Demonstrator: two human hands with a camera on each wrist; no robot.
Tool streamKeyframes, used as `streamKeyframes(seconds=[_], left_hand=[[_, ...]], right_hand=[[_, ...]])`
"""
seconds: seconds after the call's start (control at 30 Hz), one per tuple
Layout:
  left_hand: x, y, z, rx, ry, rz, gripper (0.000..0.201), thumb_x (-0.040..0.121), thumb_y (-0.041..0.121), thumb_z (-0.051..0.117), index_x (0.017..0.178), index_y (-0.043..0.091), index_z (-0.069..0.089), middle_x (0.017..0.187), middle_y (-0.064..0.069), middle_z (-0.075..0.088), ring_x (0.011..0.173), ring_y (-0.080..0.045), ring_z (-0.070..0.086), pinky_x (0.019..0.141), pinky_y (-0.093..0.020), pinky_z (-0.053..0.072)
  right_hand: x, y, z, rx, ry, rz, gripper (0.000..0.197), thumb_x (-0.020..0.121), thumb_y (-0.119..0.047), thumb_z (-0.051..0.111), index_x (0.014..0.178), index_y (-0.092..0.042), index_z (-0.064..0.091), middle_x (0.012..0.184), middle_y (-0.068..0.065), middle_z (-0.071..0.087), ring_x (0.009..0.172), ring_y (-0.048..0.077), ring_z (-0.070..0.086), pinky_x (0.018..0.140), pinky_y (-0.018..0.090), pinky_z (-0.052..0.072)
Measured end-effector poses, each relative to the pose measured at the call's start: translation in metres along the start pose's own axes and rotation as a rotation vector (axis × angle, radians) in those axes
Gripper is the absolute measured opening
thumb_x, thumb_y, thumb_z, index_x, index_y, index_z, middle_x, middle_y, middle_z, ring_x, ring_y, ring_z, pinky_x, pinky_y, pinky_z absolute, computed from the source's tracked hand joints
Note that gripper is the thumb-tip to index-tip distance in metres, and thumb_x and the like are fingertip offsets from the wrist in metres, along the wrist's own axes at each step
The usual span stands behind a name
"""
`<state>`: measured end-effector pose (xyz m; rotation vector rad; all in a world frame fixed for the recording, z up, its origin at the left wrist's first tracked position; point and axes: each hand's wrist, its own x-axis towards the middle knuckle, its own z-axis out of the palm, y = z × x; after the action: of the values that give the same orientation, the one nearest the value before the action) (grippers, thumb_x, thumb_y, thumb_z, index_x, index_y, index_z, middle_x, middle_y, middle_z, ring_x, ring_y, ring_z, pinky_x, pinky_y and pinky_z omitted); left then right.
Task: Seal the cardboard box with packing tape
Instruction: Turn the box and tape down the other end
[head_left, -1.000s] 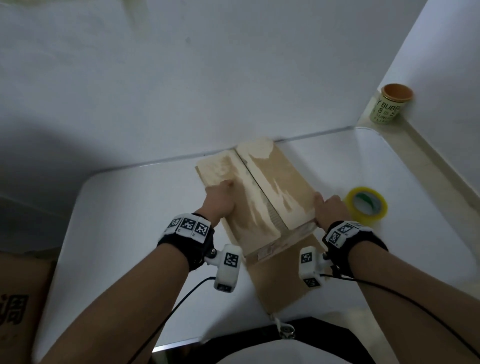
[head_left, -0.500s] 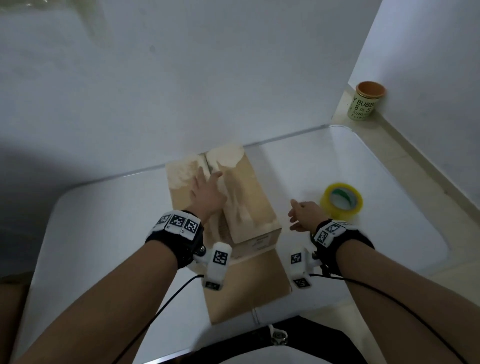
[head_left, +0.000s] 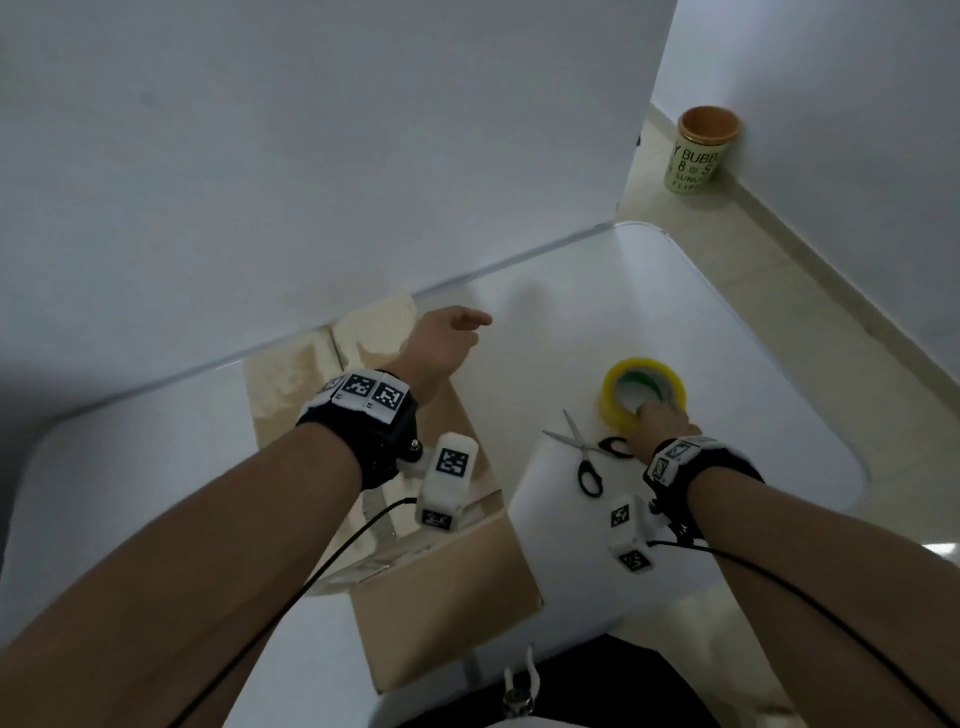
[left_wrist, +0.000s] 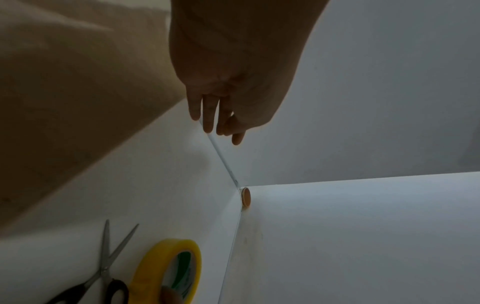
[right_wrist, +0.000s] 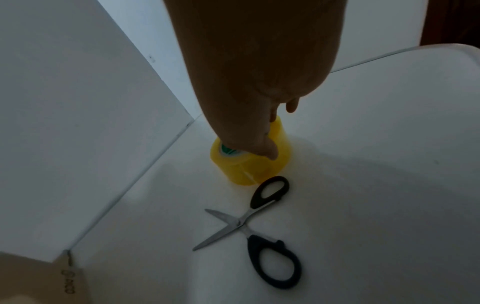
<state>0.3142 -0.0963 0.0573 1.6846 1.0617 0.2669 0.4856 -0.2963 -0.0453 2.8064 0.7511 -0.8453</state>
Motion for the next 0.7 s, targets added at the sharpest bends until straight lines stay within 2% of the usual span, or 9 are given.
streamKeyframes(seconds=[0.13, 0.23, 0.37, 0.43, 0.57, 0.7], left_hand=[[0.020, 0.002, 0.021, -0.023, -0.059, -0.048, 0.032, 0.090, -0.005, 0.050, 0.112, 0.010, 0.067, 0.114, -0.005, 0.063, 0.105, -0.015, 0.056, 0.084, -0.022, 0.040], [0.029, 0.001, 0.033, -0.044, -0.068, -0.061, 0.030, 0.089, -0.005, 0.050, 0.104, 0.014, 0.068, 0.107, -0.003, 0.065, 0.101, -0.016, 0.060, 0.079, -0.020, 0.043], [0.035, 0.001, 0.042, -0.061, -0.077, -0.068, 0.031, 0.089, -0.006, 0.047, 0.109, 0.007, 0.067, 0.106, -0.006, 0.065, 0.095, -0.016, 0.061, 0.070, -0.015, 0.044], [0.036, -0.001, 0.046, -0.056, -0.085, -0.059, 0.032, 0.089, -0.007, 0.047, 0.110, 0.007, 0.067, 0.106, -0.007, 0.064, 0.096, -0.017, 0.060, 0.070, -0.015, 0.044], [0.033, -0.004, 0.042, 0.007, -0.096, -0.021, 0.032, 0.091, -0.001, 0.050, 0.117, 0.013, 0.063, 0.117, -0.006, 0.064, 0.107, -0.018, 0.059, 0.082, -0.022, 0.043], [0.027, -0.004, 0.019, 0.051, -0.070, -0.011, 0.038, 0.098, 0.010, 0.044, 0.135, 0.016, 0.050, 0.137, -0.002, 0.053, 0.125, -0.017, 0.050, 0.097, -0.025, 0.038]], right_hand=[[0.009, 0.004, 0.004, -0.108, 0.021, -0.047, 0.027, 0.093, -0.018, 0.046, 0.117, -0.015, 0.058, 0.127, 0.013, 0.052, 0.130, 0.033, 0.034, 0.105, 0.043, 0.033], [0.016, 0.011, 0.003, -0.109, 0.078, -0.087, 0.026, 0.092, -0.023, 0.048, 0.112, -0.021, 0.064, 0.120, 0.010, 0.057, 0.129, 0.031, 0.033, 0.103, 0.041, 0.032], [0.018, 0.005, -0.009, 0.028, 0.170, -0.172, 0.026, 0.093, -0.029, 0.050, 0.113, -0.019, 0.064, 0.121, 0.008, 0.059, 0.129, 0.028, 0.038, 0.105, 0.040, 0.030], [0.017, -0.006, -0.021, 0.133, 0.199, -0.204, 0.031, 0.096, -0.033, 0.048, 0.115, -0.014, 0.062, 0.119, 0.010, 0.061, 0.122, 0.030, 0.047, 0.100, 0.041, 0.034], [0.008, -0.032, -0.046, 0.430, 0.135, -0.343, 0.033, 0.097, -0.031, 0.050, 0.104, -0.002, 0.063, 0.104, 0.019, 0.065, 0.100, 0.035, 0.059, 0.083, 0.039, 0.044], [-0.016, -0.068, -0.069, 0.476, 0.089, -0.525, 0.029, 0.095, -0.026, 0.054, 0.107, -0.001, 0.061, 0.106, 0.018, 0.064, 0.096, 0.028, 0.057, 0.074, 0.028, 0.035]])
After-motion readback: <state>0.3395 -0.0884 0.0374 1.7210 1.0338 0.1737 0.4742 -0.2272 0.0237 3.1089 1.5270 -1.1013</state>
